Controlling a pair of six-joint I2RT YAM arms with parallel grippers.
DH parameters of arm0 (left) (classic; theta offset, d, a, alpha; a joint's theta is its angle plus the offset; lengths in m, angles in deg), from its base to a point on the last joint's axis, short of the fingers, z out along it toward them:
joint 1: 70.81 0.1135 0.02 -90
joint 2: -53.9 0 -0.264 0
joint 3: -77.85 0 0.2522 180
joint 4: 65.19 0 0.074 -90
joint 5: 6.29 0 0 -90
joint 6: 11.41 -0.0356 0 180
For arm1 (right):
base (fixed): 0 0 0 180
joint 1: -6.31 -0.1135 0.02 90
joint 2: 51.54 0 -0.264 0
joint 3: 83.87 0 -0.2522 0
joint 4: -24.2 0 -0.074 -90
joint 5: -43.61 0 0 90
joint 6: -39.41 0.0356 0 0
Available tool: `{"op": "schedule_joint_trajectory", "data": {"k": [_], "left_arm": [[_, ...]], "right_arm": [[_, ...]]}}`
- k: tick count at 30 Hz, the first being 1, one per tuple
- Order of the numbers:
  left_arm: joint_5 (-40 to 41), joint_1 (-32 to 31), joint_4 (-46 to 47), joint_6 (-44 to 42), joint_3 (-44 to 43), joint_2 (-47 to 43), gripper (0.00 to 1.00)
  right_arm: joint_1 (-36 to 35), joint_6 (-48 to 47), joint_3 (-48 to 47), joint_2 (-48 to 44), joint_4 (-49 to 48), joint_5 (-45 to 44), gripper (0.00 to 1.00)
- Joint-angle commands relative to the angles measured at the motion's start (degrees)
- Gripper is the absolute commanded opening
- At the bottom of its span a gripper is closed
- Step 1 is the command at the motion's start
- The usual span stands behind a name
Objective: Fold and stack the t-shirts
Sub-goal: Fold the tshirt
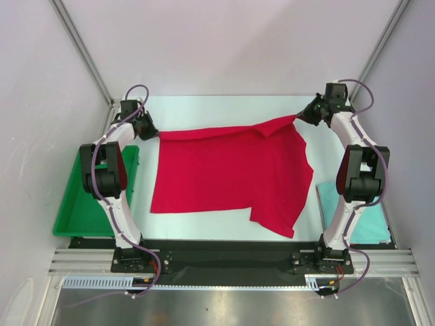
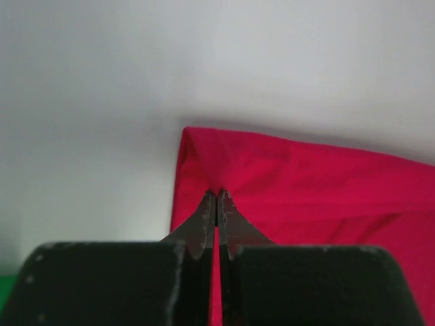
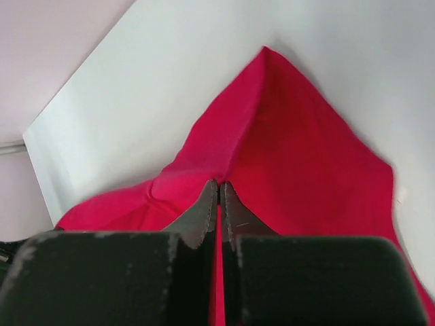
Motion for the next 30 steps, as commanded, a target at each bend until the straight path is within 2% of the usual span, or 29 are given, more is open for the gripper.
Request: {"op": "schedule_joint_trajectory", "data": {"k": [1,6,17,30], "left_arm": [[0.37,0.59,-7.88,-2.05,-4.01,-1.07,0.00],[0.29,0.68,-12.19,-2.93,-4.19,-2.47,0.00],[0.29,0.68,-13.95,-2.14,4.33,-7.39,0.00],[2.40,0.68,-14.65,-3.19,7.77,-10.12,0.00]], "right_arm": [[0.75,0.81,1.45,-4.61,5.21,1.78,0.00],[0.75,-0.15,3.38,-6.38,8.46,2.14,0.00],[0.84,-2.52,9.88,-10.95,8.73,2.31,0.00],[0.93,-5.87,12.79,-15.08,8.81,-0.15,0.00]]}}
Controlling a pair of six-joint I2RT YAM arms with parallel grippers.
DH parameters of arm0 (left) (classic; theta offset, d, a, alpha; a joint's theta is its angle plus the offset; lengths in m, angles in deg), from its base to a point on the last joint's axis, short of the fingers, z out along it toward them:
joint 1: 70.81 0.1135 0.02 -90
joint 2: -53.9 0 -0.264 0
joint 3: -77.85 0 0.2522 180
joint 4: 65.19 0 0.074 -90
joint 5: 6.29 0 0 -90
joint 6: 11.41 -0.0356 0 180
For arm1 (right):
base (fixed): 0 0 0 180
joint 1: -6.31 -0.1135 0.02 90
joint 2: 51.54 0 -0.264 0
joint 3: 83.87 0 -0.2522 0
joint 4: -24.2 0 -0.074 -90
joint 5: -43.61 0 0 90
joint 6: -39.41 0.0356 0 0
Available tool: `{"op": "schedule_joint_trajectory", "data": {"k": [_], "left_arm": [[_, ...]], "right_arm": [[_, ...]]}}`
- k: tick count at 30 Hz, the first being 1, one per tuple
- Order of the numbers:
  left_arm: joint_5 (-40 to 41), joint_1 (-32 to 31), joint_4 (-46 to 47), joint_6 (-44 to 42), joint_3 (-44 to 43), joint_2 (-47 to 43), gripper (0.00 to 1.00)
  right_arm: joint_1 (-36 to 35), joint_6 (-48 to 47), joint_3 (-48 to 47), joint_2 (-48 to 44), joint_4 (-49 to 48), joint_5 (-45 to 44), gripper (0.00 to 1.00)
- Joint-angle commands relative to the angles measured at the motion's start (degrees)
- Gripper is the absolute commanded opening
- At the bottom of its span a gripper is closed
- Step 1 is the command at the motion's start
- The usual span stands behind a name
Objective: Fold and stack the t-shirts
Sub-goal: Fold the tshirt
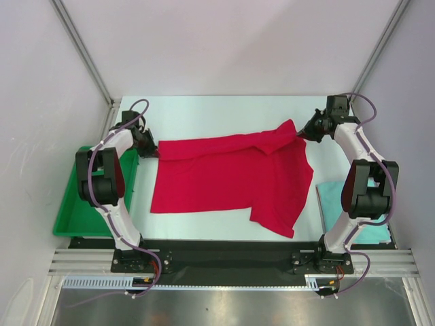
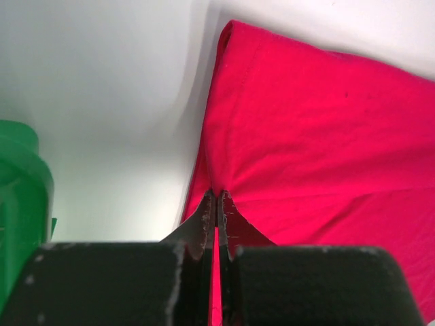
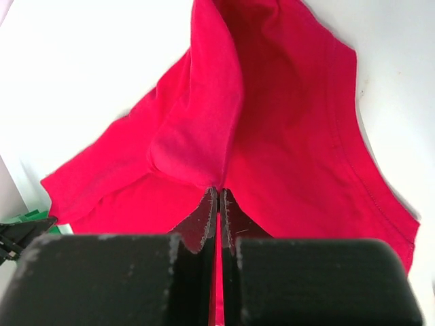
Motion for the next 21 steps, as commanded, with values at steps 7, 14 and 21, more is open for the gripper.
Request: {"op": "schedule_joint_trajectory", "data": {"k": [7,14,21], "left_arm": [[2.25,0.61,-0.32,-2.04,-0.85,-3.67,0.00],[2.07,0.61,-0.32,-2.92,-1.29,-0.95,0.01],[2.78,0.61,-0.85,-2.39,-1.38,-0.77,0.16]], "right_arm": [[0.32,-3.38,-0.55,-2.29,0.01,-2.08,0.00],[0.32,-3.56,-0.02,0.26,0.45,-2.43,0.00],[0.32,-2.68,2.78,-0.53,1.42,-3.74,0.00]]}}
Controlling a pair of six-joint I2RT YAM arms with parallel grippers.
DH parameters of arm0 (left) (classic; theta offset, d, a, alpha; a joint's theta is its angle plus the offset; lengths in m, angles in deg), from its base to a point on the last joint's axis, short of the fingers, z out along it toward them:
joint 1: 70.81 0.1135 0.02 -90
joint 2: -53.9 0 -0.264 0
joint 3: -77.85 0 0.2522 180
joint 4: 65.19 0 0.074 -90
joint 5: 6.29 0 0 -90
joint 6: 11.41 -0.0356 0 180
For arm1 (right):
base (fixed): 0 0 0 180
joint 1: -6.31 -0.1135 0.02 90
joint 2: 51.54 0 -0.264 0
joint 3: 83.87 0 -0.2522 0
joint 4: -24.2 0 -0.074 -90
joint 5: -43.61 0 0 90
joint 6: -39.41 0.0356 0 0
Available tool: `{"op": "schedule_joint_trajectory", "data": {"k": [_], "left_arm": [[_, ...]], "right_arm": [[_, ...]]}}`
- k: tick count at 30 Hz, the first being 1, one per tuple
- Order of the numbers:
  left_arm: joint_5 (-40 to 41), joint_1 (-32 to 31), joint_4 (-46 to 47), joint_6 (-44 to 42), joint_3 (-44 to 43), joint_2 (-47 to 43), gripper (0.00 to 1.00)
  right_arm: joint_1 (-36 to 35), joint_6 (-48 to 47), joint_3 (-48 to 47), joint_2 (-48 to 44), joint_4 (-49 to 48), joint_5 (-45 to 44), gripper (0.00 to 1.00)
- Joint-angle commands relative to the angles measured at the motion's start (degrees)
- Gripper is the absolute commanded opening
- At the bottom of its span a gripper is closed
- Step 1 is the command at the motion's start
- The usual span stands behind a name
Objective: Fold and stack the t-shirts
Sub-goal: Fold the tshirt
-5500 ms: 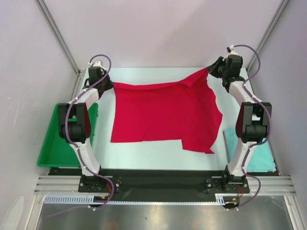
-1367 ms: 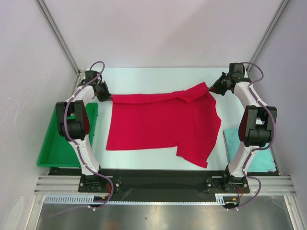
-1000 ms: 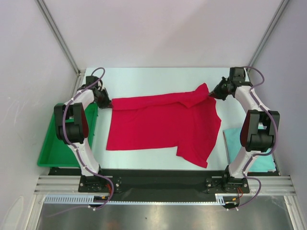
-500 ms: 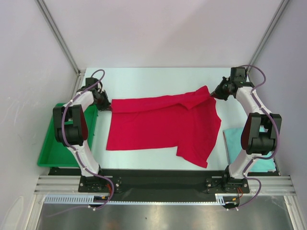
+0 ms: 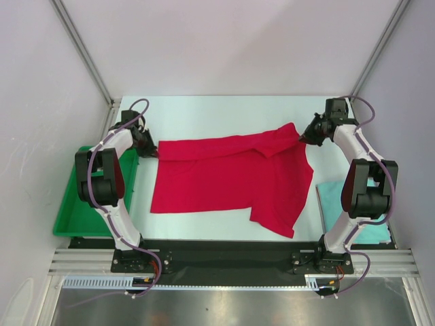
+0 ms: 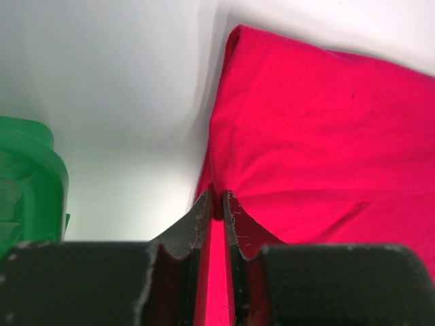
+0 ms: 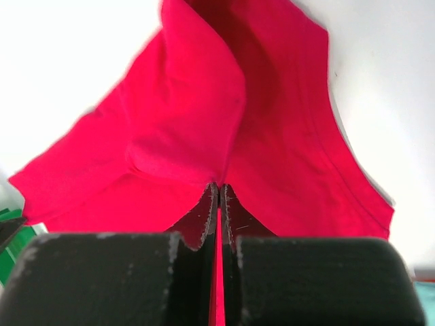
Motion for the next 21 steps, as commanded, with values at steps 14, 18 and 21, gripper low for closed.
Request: {"op": "schedule_joint_trajectory", "data": {"k": [14,18,21], "left_arm": [[2.09,0.17,-3.05,1.55,-0.63,-4.24,0.27],[-3.09,-2.20,-1.65,3.31,-0.01,-5.74,0.34],[-4.59,-3.34,-0.94,4.54,-0.89,-4.78,0.34]], "right_arm": [[-1.46,1.17,8.71,-3.28,-1.61,-2.40,0.00],[-2.08,2.32,8.80,-4.94,-1.70,-2.48,0.00],[-2.52,2.41,7.05,-5.39,-0.13,-3.18,0.00]]}}
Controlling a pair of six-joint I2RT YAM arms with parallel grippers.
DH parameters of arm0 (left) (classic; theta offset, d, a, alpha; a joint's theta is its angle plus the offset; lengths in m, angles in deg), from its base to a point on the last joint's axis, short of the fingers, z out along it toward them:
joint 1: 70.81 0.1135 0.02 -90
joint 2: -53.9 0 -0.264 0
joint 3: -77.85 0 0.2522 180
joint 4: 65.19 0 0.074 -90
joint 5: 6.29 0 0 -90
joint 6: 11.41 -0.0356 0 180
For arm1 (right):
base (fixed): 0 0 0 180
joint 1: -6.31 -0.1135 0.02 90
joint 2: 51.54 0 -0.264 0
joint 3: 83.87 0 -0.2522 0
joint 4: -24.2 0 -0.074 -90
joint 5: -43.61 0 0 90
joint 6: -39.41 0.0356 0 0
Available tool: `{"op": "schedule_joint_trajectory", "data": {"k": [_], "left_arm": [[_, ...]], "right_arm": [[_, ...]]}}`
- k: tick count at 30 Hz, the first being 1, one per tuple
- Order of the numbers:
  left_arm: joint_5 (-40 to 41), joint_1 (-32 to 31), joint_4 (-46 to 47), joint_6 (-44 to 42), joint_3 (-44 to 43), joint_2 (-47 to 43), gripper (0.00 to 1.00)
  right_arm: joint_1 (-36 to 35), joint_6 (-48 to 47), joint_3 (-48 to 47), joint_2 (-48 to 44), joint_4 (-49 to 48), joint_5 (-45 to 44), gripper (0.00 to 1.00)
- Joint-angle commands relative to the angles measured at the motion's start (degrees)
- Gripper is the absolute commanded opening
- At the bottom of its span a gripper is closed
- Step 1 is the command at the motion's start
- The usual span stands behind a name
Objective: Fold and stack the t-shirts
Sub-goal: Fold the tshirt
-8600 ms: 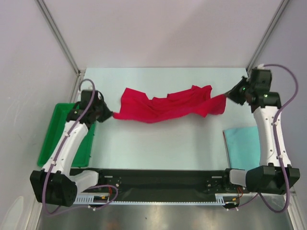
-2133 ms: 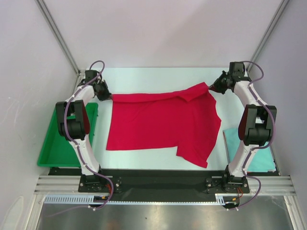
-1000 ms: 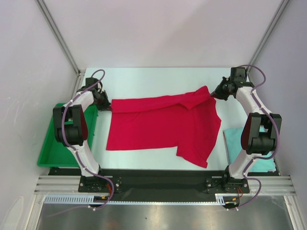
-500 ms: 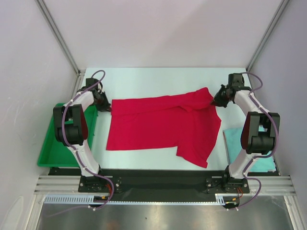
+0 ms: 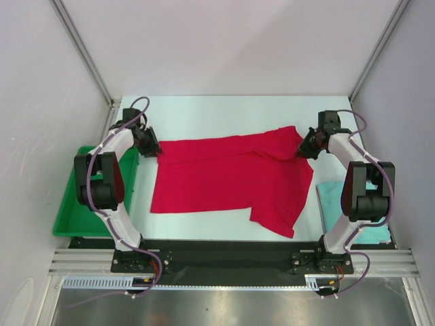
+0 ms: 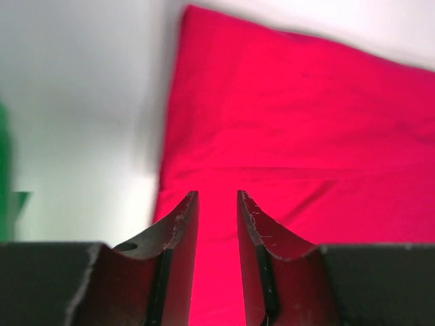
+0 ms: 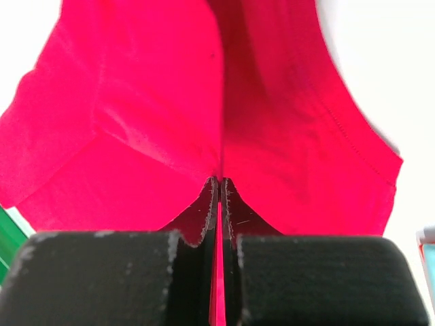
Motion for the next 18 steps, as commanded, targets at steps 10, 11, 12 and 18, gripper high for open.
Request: {"op": "schedule_joint_trajectory", "data": {"k": [10,11,12,18], "left_arm": [[-7.92,-1.97,3.72,4.97,-1.73,2.15,0.35],[-8.27,-1.97,4.16,5.41,-1.90,2.68,0.35],[-8.45,-2.06,4.43,5.67,-2.25,3.29,0.35],[-8.19,-1.97,1.10,5.50,-9.63,9.53,0.35]], "right_arm": [[-0.77,1.93,1.83,-6.47,1.58,-2.58,0.00],[-0.77,2.02,2.80,-7.08,0.53,-2.58,0.00],[-0.77,2.10,4.55,-7.35,0.26,-2.41,0.00],[-0.95,4.12,10.80,-9.64,-3.87,-1.00,0.00]]}}
